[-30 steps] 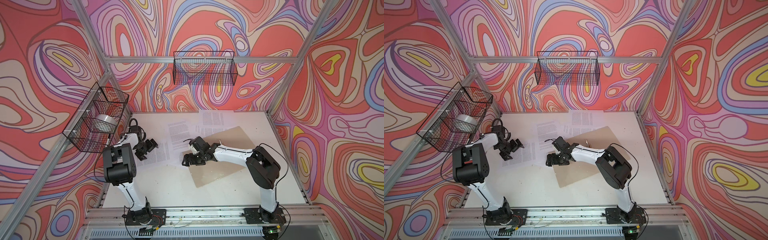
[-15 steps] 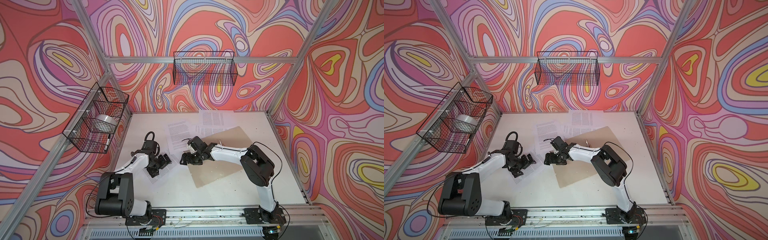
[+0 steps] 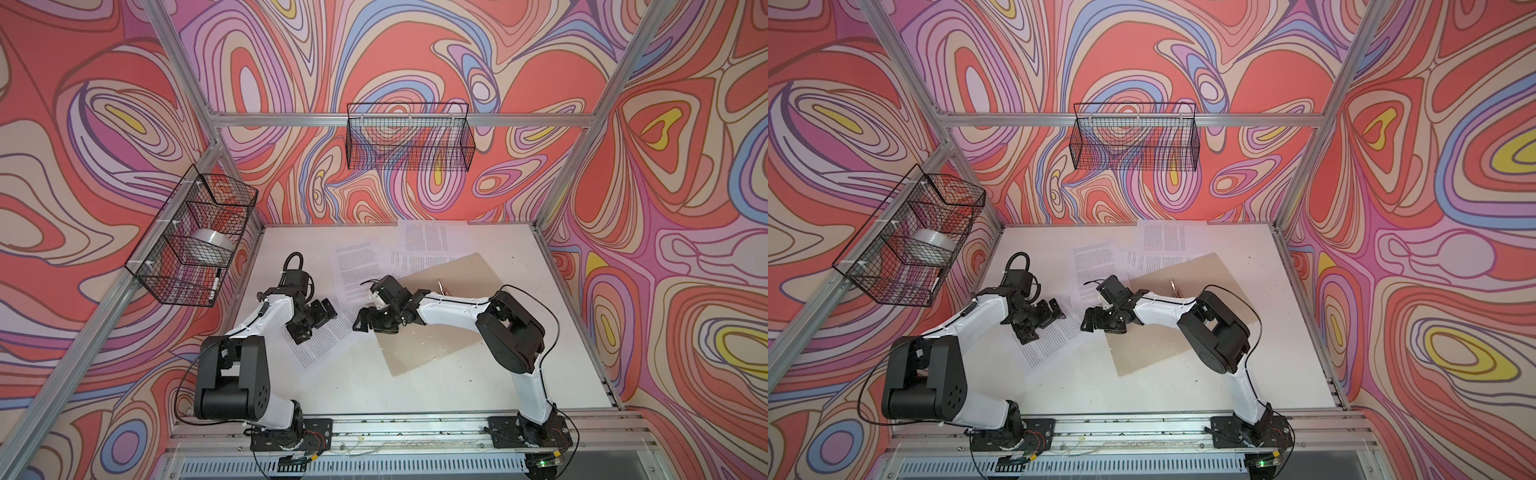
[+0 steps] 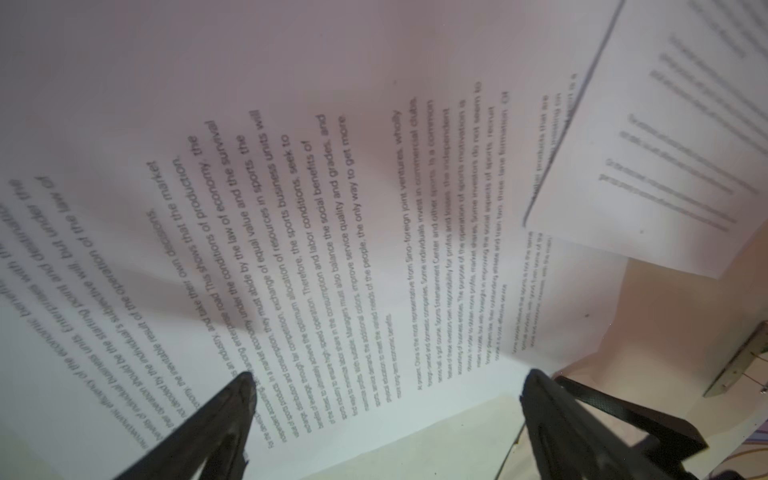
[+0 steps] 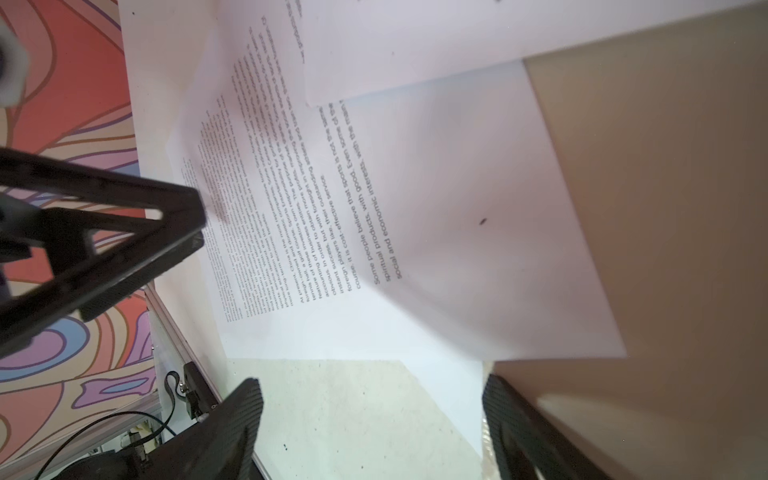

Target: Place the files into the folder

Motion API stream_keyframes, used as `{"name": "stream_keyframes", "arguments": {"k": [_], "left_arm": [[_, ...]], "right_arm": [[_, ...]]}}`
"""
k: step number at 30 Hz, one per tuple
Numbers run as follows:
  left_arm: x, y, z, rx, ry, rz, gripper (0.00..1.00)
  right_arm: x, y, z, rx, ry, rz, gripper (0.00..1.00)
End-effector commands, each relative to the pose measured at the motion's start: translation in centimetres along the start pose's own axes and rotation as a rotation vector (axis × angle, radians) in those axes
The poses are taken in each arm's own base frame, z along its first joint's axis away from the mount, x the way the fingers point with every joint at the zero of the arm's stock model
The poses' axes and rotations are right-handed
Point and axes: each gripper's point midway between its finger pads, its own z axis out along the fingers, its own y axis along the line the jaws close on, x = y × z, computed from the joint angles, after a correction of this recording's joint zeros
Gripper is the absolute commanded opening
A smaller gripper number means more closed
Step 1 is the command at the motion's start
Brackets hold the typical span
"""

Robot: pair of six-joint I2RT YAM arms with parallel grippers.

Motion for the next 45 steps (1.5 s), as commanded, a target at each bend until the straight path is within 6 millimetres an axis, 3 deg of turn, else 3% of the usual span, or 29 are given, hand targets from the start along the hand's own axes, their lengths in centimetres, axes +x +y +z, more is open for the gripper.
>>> {"name": "stream_keyframes", "arguments": {"k": [1, 8, 17, 21, 25, 29, 30, 32, 35, 40, 45], "left_arm": [[1.1, 1.2, 1.0, -0.013, 0.051, -0.005, 1.0], [4.6, 2.4, 3.5, -0.003, 0.136, -0.026, 1.0], [7.3, 0.9, 5.3, 0.061, 0.187, -0.012, 1.0], [7.6, 1.1, 6.4, 0.082, 0.182, -0.033, 1.0], [8.3, 0.8, 7.6, 0.101, 0.203, -0.061, 1.0], [8.4, -0.4, 8.4, 0.148, 0.205, -0.085, 1.0], [9.5, 0.7, 8.9, 0.126, 0.225, -0.099, 1.0], [9.9, 0.9, 9.2, 0.129, 0.233, -0.121, 1.0], [10.0, 1.4, 9.6, 0.123, 0.229, -0.143, 1.0], [10.5, 2.0, 10.1, 0.106, 0.242, -0.144, 1.0], [10.9, 2.6, 9.9, 0.094, 0.24, -0.142, 1.0]], "right_arm": [[3.2, -3.0, 2.7, 0.085, 0.093, 0.075, 0.88], [2.8, -4.7, 3.5, 0.165, 0.058, 0.135, 0.88], [2.0, -4.6, 3.6, 0.164, 0.026, 0.159, 0.94], [2.0, -3.4, 3.0, 0.116, 0.042, 0.171, 0.97], [2.8, -3.0, 3.9, 0.008, 0.104, 0.212, 0.98], [2.5, -1.9, 3.7, -0.103, 0.066, 0.265, 0.98], [2.4, -2.2, 3.6, -0.088, 0.051, 0.271, 0.98], [2.1, -2.6, 3.5, -0.085, 0.015, 0.295, 0.98], [2.0, -1.8, 3.4, -0.131, 0.024, 0.32, 0.98], [3.0, -2.2, 2.1, -0.128, 0.016, 0.34, 0.98], [2.6, -2.3, 2.0, -0.132, -0.014, 0.334, 0.98]]}}
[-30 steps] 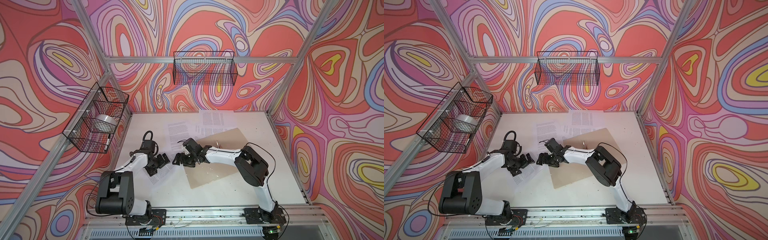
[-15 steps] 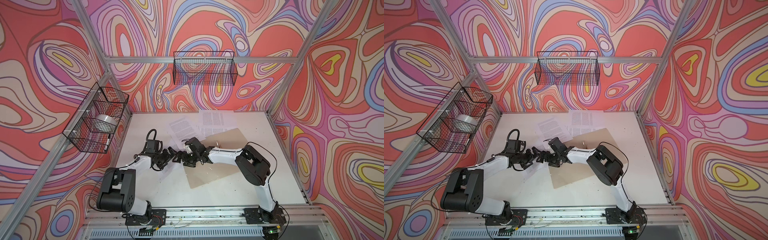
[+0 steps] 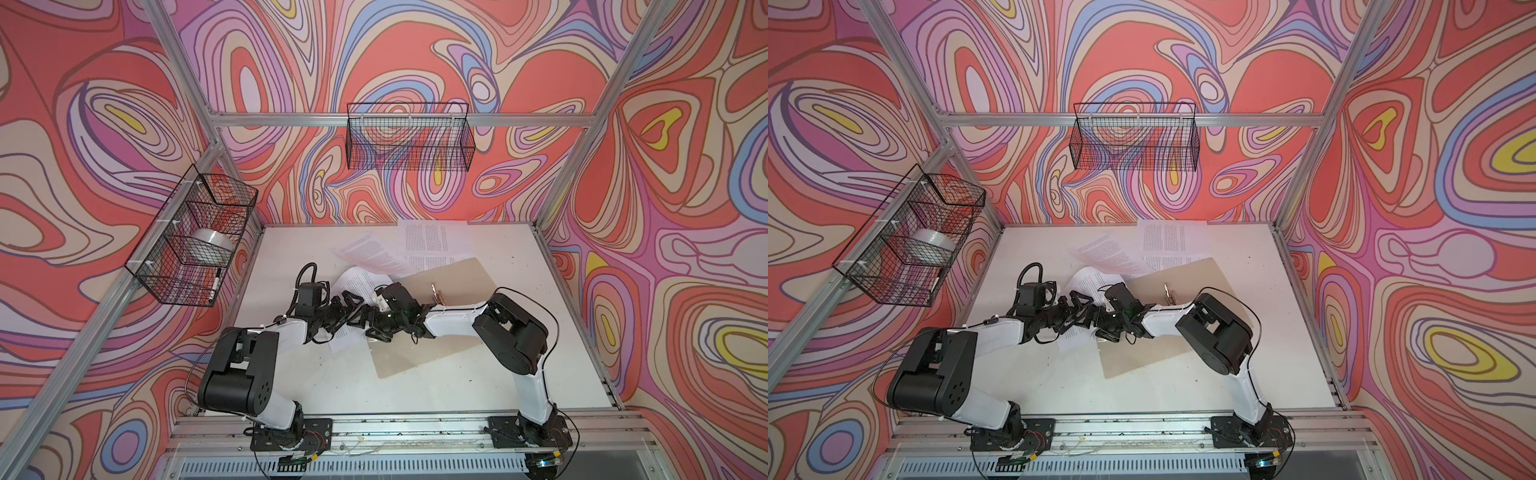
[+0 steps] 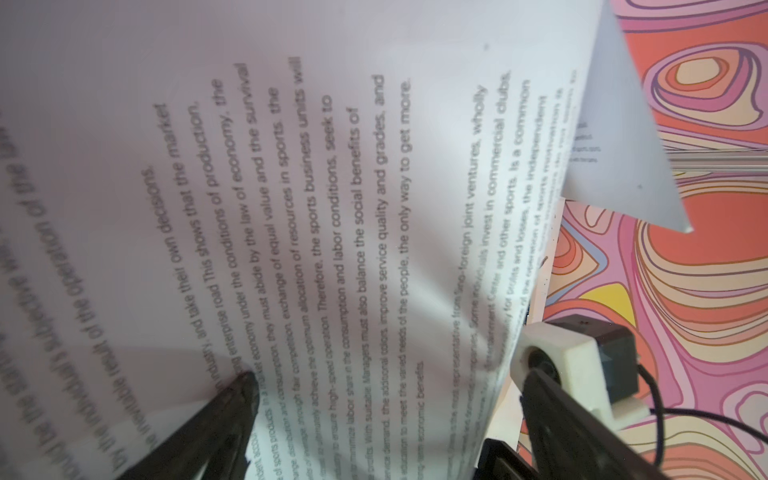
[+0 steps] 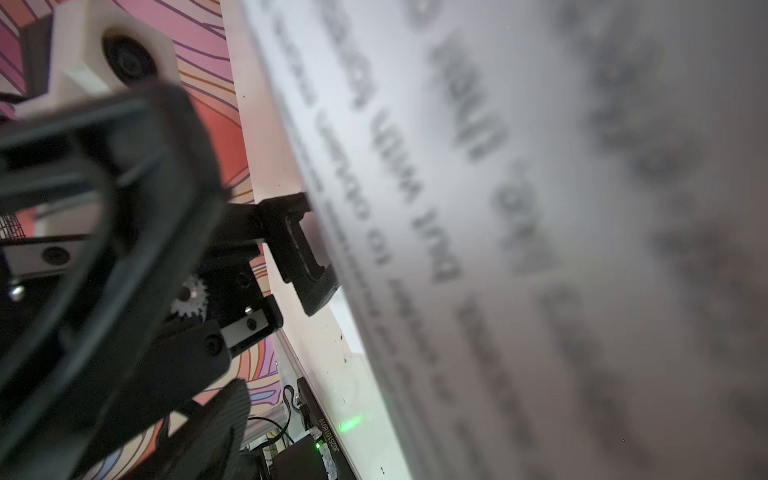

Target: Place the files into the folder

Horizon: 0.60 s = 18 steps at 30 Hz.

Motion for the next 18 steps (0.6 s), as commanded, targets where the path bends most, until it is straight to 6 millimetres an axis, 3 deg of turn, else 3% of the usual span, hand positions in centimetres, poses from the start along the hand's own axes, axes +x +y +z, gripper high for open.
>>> {"name": "stream_keyframes", "arguments": {"k": [1, 6, 11, 18], "left_arm": [[10.5, 13.7, -2.1, -0.493, 0.254, -0.28, 1.0], [10.9, 14.1, -3.1, -0.526, 0.259, -0.251, 1.0], [11.1, 14.3, -4.0, -0.552, 0.254, -0.231, 1.0], [10.3, 13.0, -6.0, -0.574, 0.199, -0.206, 1.0]], "right_arm": [[1.4, -5.1, 0.4, 0.164, 0.015, 0.073, 0.98], [-0.4, -5.2, -0.2, 0.249, -0.042, -0.024, 0.93], [-1.7, -3.5, -0.8, 0.242, -0.094, -0.096, 0.8], [-1.8, -2.6, -0.8, 0.196, -0.1, -0.096, 0.44]]}}
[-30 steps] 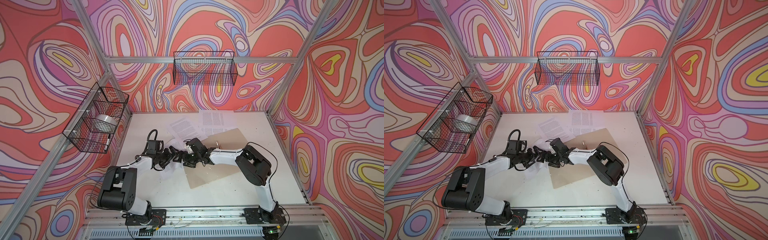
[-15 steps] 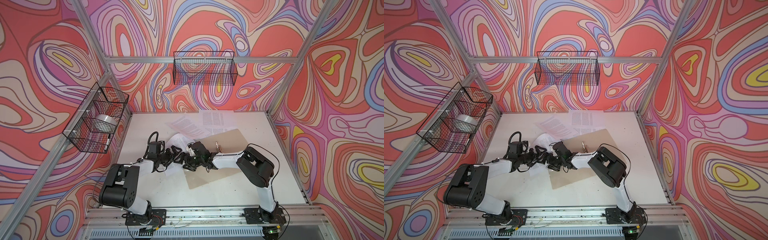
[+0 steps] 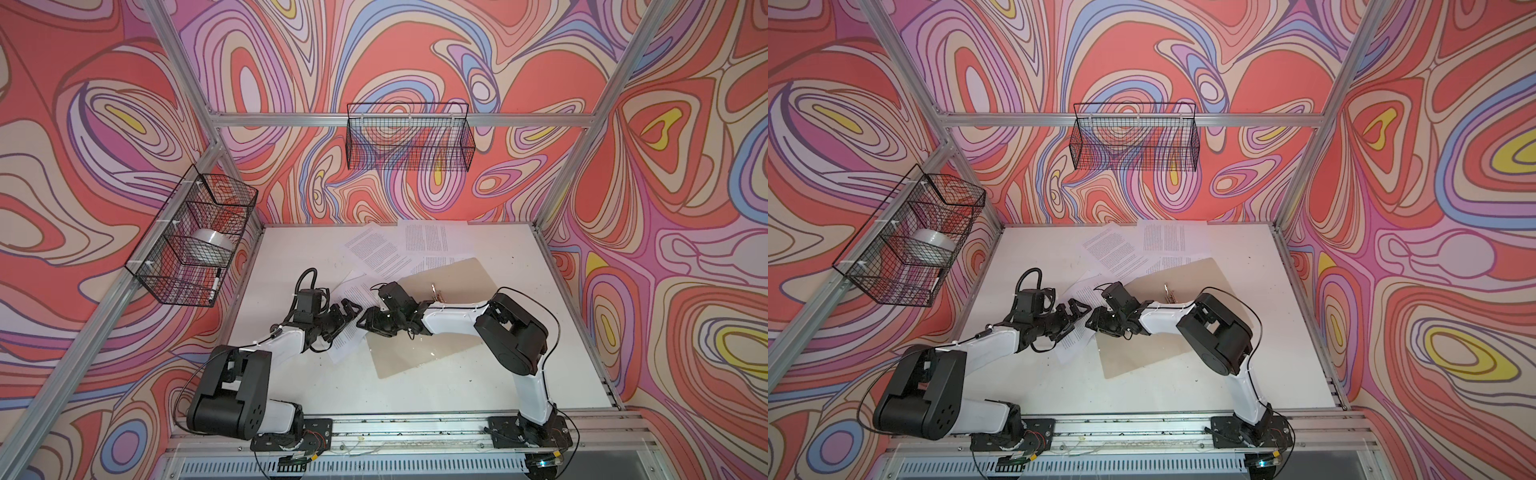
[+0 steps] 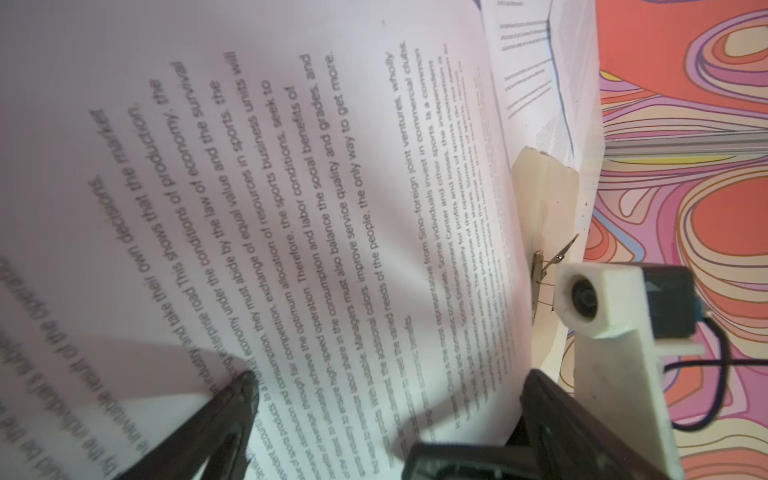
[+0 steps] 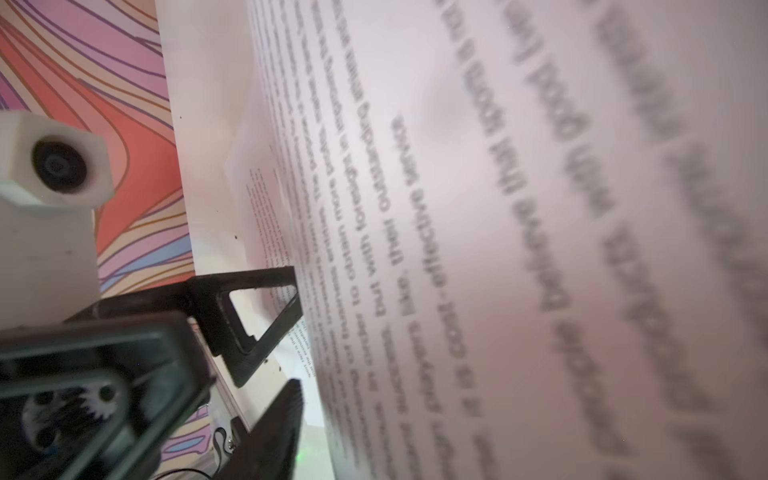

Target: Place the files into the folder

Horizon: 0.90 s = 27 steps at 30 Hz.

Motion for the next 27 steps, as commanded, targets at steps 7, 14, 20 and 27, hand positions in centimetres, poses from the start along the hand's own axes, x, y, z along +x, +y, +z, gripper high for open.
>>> {"name": "stream_keyframes", "arguments": {"k": [7, 14, 20, 27], "left_arm": [[6.5, 8.8, -3.6, -0.427, 0.177, -0.179, 1.0], [1.4, 1.3, -6.8, -0.313, 0.092, -0.024, 1.0], [-1.6, -4.1, -11.6, -0.164, 0.023, 0.048, 1.0], [-0.3, -5.2, -11.2, -0.097, 0.094, 0.125, 1.0]], "right_arm": [[0.2, 1.4, -0.2, -0.103, -0.003, 0.028, 0.13], [-1.1, 4.4, -2.0, -0.093, -0.015, -0.104, 0.0], [-3.5, 7.9, -6.0, -0.093, 0.01, -0.273, 0.0], [-7.7, 3.6, -12.7, -0.095, 0.113, -0.297, 0.0]]}}
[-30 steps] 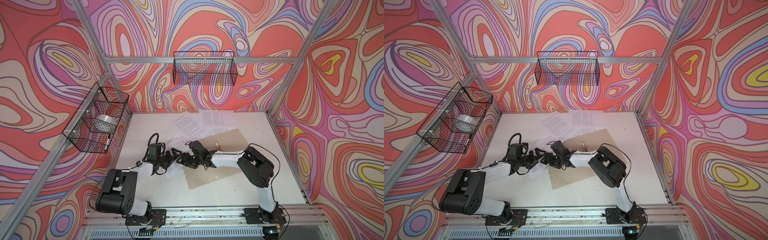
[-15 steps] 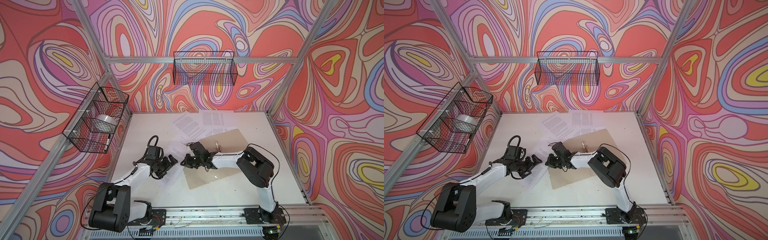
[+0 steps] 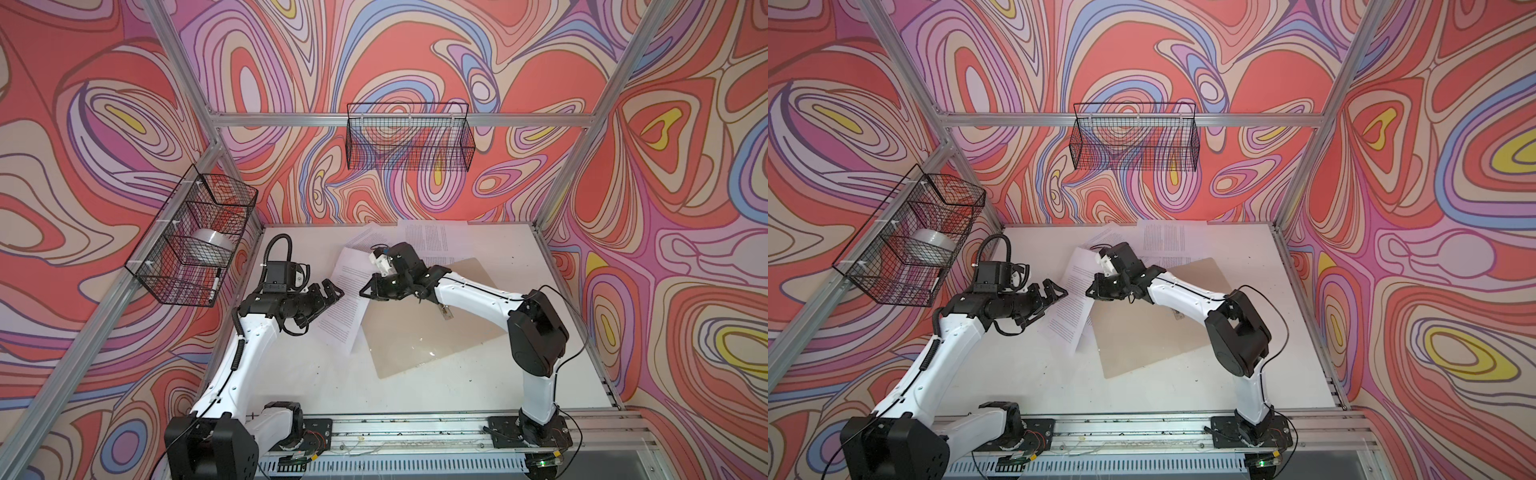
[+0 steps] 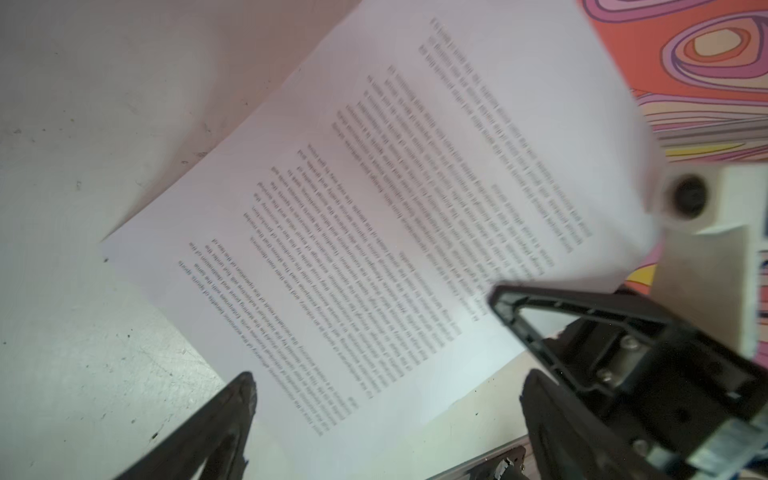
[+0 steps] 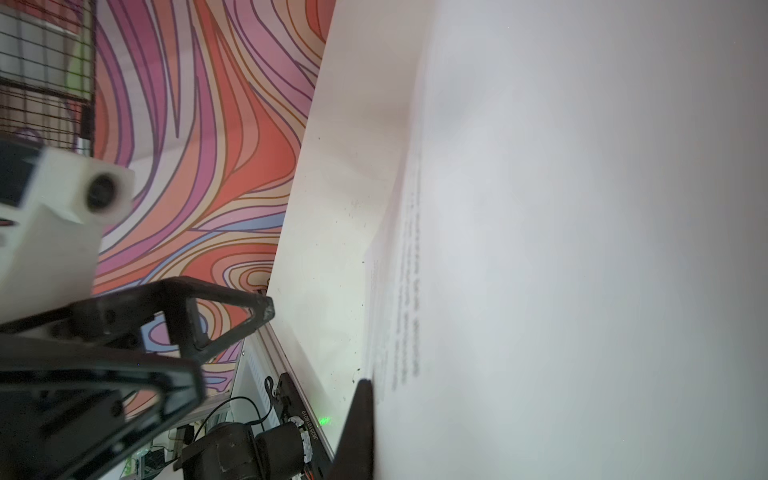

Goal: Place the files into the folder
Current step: 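Carry the papers with the right gripper toward the clip while the left gripper draws back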

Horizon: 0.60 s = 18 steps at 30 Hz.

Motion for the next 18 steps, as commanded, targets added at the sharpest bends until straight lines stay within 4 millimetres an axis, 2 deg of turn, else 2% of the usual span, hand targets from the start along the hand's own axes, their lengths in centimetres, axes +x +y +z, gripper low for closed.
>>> {"name": "stream_keyframes", "arguments": {"k": [1, 5, 7, 9, 13, 16, 18], "left_arm": [[3.3, 0.8, 1.3, -0.008, 0.133, 0.033, 1.0], [5.7, 0.1, 4.2, -0.022, 0.215, 0.08, 1.0], [6.5, -0.3, 5.9, -0.017, 0.238, 0.077, 1.0], [7.4, -1.0, 7.8, -0.018, 0.265, 0.09, 1.0], [8.1, -1.7, 11.1, -0.023, 0.318, 0.086, 1.0], [8.0, -2.3, 12.6, -0.027, 0.331, 0.1, 1.0], [8.0, -3.0, 13.1, -0.022, 0.343, 0.109, 1.0]], "right_arm": [[1.2, -5.5, -4.8, 0.071, 0.145, -0.001, 0.0], [0.1, -13.2, -10.5, 0.404, 0.13, -0.052, 0.0], [-0.9, -15.7, -12.2, 0.548, 0.097, -0.132, 0.0], [-1.2, -16.9, -12.4, 0.606, 0.111, -0.223, 0.0], [-1.0, -19.3, -11.3, 0.642, 0.204, -0.322, 0.0], [-1.2, -19.7, -10.8, 0.629, 0.23, -0.387, 0.0], [-1.6, -19.1, -10.6, 0.601, 0.206, -0.421, 0.0]]}}
